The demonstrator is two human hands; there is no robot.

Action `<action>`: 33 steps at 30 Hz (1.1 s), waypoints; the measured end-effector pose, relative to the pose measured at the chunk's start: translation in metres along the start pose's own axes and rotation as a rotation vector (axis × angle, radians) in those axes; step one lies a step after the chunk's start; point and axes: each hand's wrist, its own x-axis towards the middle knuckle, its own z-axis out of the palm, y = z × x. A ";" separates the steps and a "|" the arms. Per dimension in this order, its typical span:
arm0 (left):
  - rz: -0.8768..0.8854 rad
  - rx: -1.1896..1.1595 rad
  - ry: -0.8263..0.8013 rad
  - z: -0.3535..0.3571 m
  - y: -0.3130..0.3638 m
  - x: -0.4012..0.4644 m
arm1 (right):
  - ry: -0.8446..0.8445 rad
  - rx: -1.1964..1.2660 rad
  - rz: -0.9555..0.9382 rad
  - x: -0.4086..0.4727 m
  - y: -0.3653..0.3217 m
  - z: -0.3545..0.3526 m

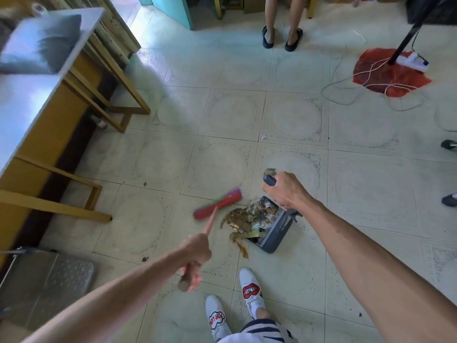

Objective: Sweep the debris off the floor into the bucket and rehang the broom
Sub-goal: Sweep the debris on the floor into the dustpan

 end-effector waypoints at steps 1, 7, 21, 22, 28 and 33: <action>-0.033 -0.120 -0.039 0.008 0.008 0.000 | 0.005 -0.001 -0.006 -0.001 0.001 0.001; -0.037 -0.609 -0.188 -0.004 -0.002 -0.023 | -0.056 0.060 0.030 -0.006 0.002 0.004; -0.081 -0.437 -0.214 -0.090 -0.070 -0.053 | -0.031 0.030 0.110 -0.048 0.005 0.006; -0.082 -0.536 -0.258 -0.079 -0.074 -0.058 | -0.023 0.052 0.119 -0.052 0.005 0.007; -0.068 -0.876 -0.345 0.000 -0.095 -0.058 | 0.057 0.188 0.204 -0.076 0.008 0.016; -0.011 -0.938 -0.289 0.010 -0.087 -0.050 | 0.109 0.179 0.230 -0.082 -0.001 0.030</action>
